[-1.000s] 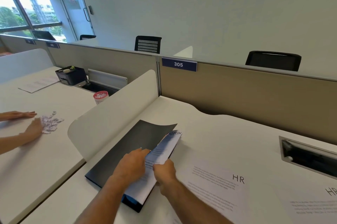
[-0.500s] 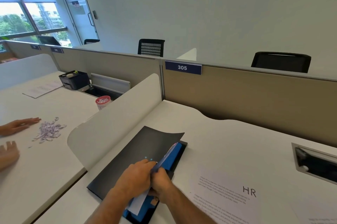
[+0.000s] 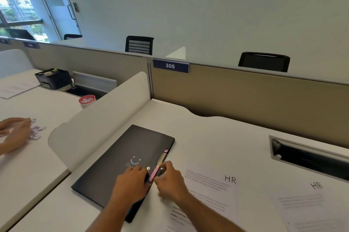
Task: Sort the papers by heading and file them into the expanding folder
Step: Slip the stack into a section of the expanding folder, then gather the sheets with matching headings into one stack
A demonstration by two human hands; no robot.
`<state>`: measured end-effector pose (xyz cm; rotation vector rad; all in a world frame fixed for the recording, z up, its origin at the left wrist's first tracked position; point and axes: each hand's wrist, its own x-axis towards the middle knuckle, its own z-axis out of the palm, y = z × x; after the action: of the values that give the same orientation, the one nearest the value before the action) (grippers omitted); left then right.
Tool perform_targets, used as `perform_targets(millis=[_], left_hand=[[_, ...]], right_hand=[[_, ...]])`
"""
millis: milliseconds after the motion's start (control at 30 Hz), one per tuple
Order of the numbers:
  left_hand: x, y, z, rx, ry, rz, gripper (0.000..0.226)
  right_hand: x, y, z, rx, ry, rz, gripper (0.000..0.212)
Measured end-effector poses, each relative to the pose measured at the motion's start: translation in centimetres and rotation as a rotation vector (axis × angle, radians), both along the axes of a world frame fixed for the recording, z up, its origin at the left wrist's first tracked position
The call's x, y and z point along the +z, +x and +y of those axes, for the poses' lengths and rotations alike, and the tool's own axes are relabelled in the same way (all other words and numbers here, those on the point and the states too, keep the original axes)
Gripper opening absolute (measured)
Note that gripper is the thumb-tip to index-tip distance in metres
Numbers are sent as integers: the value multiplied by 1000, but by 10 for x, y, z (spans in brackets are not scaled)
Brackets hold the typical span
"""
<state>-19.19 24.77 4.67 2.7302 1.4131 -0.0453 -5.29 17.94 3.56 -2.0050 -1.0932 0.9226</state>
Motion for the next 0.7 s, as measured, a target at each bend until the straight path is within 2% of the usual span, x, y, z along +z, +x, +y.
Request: perform_targets(millis=[67, 167, 233, 300, 400, 567, 633, 700], left_hand=[[-7, 3, -8, 39, -8, -79, 40], [-13, 10, -26, 83, 51, -186, 71], [-10, 20, -41, 16, 165, -269, 83], [-7, 34, -57, -88, 231, -327, 80], [-14, 55, -78, -244, 66, -245, 86], [-40, 79, -99, -366, -142, -59, 110], [-46, 83, -105, -350, -179, -16, 115], [-48, 88, -110, -312, -171, 11, 116]], right_hand=[[-3, 18, -21, 15, 56, -77, 37], [-4, 57, -54, -25, 152, -146, 34], [-4, 85, -77, -95, 209, -159, 30], [-8, 112, -99, -160, 247, -198, 32], [-14, 145, -128, -169, 209, -337, 53], [-27, 171, -156, 14, -98, -484, 120], [-31, 171, -160, 76, -190, -520, 130], [-30, 168, -160, 99, -216, -534, 130]])
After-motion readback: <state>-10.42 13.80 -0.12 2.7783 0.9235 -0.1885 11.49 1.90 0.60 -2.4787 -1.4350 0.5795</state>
